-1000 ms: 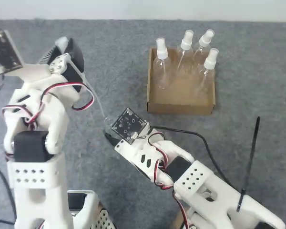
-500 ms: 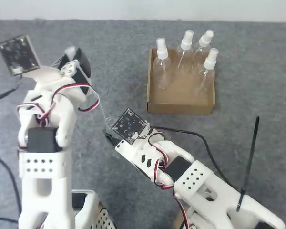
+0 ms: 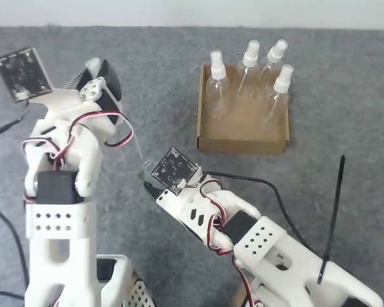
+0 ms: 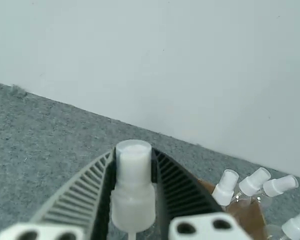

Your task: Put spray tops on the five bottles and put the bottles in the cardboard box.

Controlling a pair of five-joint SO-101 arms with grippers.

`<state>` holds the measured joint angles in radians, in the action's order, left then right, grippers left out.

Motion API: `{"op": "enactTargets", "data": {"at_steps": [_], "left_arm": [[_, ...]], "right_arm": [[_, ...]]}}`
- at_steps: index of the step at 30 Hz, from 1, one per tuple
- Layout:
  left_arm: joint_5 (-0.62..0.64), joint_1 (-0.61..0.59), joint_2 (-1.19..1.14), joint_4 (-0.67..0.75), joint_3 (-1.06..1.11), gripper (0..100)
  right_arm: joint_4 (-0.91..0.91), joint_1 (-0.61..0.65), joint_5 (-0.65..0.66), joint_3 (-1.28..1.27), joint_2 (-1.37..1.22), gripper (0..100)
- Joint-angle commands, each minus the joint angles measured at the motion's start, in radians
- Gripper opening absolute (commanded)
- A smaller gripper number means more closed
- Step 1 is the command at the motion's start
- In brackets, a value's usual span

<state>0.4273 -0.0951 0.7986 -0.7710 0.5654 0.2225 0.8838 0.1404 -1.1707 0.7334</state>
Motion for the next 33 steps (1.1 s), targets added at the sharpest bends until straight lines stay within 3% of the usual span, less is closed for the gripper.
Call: {"op": "enactTargets", "data": {"at_steps": [1, 15, 24, 33], "left_arm": [[-0.003, -0.003, 0.020, -0.026, -0.008, 1], [-0.009, 0.003, 0.368, -0.034, 0.197, 1], [-0.008, 0.006, 0.304, 0.153, 0.262, 1], [-0.005, 0.061, 0.239, 0.048, 0.231, 1]], "right_arm": [[-0.021, 0.005, -0.012, -0.002, 0.041, 0.6], [-0.022, 0.005, -0.012, -0.017, 0.041, 0.6], [-0.022, 0.007, -0.012, -0.017, 0.041, 0.6], [-0.028, 0.005, -0.012, -0.017, 0.041, 0.6]]}}
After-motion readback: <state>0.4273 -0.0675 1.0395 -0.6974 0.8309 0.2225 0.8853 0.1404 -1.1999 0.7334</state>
